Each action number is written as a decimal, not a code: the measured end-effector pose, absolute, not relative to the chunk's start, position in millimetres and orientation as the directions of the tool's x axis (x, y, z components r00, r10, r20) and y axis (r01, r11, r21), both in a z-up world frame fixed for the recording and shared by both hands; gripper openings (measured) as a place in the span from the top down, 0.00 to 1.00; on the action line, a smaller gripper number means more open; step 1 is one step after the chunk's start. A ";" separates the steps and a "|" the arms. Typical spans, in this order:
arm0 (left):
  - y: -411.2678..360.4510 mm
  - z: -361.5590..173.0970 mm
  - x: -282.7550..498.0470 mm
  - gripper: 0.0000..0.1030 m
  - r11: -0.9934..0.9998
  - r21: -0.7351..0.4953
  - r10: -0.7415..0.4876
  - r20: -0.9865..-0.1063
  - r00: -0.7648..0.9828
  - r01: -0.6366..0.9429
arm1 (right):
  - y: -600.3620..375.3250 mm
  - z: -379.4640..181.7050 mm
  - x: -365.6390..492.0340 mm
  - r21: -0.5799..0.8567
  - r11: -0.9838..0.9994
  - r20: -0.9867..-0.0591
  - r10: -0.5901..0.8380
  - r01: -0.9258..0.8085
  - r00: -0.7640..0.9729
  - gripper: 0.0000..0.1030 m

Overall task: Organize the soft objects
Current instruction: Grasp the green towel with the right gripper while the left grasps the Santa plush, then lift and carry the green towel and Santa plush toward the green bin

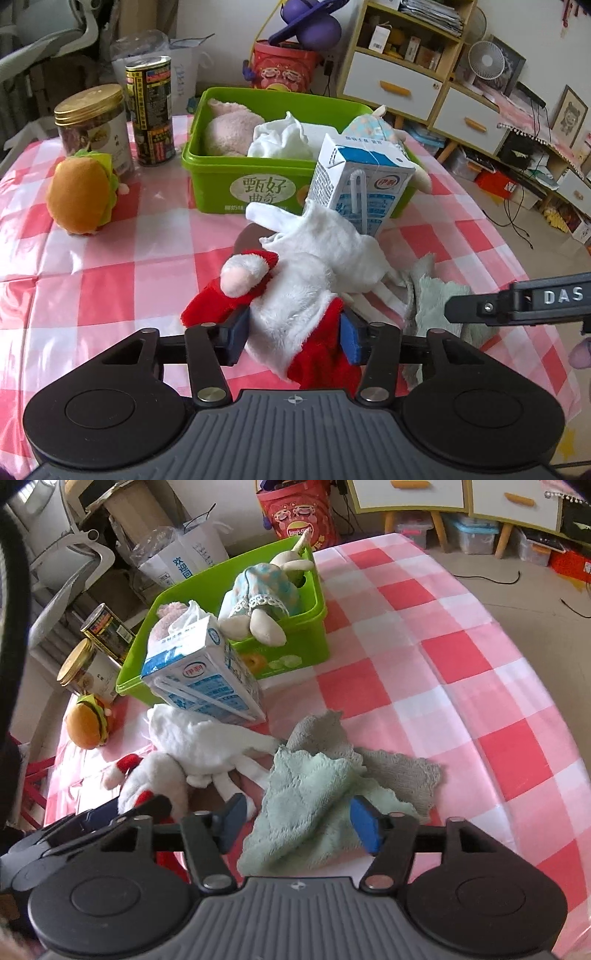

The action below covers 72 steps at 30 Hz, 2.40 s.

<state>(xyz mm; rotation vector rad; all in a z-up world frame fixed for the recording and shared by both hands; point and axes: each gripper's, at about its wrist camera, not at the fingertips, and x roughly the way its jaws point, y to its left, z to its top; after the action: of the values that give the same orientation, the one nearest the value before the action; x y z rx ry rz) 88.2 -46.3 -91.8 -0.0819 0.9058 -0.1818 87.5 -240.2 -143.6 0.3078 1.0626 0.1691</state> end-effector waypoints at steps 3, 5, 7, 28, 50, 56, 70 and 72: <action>-43.5 -89.3 86.3 0.53 0.985 -0.131 -0.173 -0.785 0.595 0.113 | -233.1 -148.5 91.4 0.300 0.954 -0.844 0.261 0.008 0.469 0.66; -38.1 -87.8 84.0 0.54 0.986 -0.127 -0.164 -0.792 0.588 0.104 | -228.9 -153.0 93.8 0.285 0.959 -0.853 0.250 0.008 0.458 0.66; -30.7 -86.7 81.7 0.54 0.988 -0.123 -0.155 -0.798 0.583 0.095 | -225.0 -157.6 95.1 0.265 0.964 -0.863 0.235 0.006 0.448 0.66; 60.8 -79.5 64.6 0.54 0.987 -0.154 -0.099 -0.818 0.567 -0.051 | -210.1 -167.8 97.0 0.119 0.993 -0.876 0.104 0.003 0.471 1.00; 60.3 -63.9 69.3 0.54 0.972 -0.228 -0.150 -0.788 0.598 -0.056 | -231.5 -112.6 84.7 0.334 0.943 -0.768 0.264 0.013 0.584 1.00; 58.7 -52.1 72.2 0.54 0.965 -0.261 -0.179 -0.749 0.638 -0.036 | -247.0 -95.8 84.8 0.395 0.919 -0.719 0.297 0.018 0.628 1.00; 38.0 -15.9 109.6 0.54 0.955 -0.292 -0.236 -0.662 0.711 0.044 | -254.8 -66.7 118.0 0.449 0.892 -0.653 0.364 -0.048 0.664 1.00; 34.1 -12.1 123.3 0.54 0.954 -0.295 -0.245 -0.656 0.714 0.057 | -254.6 -60.9 129.8 0.461 0.885 -0.632 0.383 -0.070 0.673 1.00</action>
<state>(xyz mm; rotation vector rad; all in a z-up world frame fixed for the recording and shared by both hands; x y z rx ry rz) 123.3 34.1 -12.1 -0.2623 0.7591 -0.1697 129.8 -254.6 -60.9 0.4230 0.7963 0.2639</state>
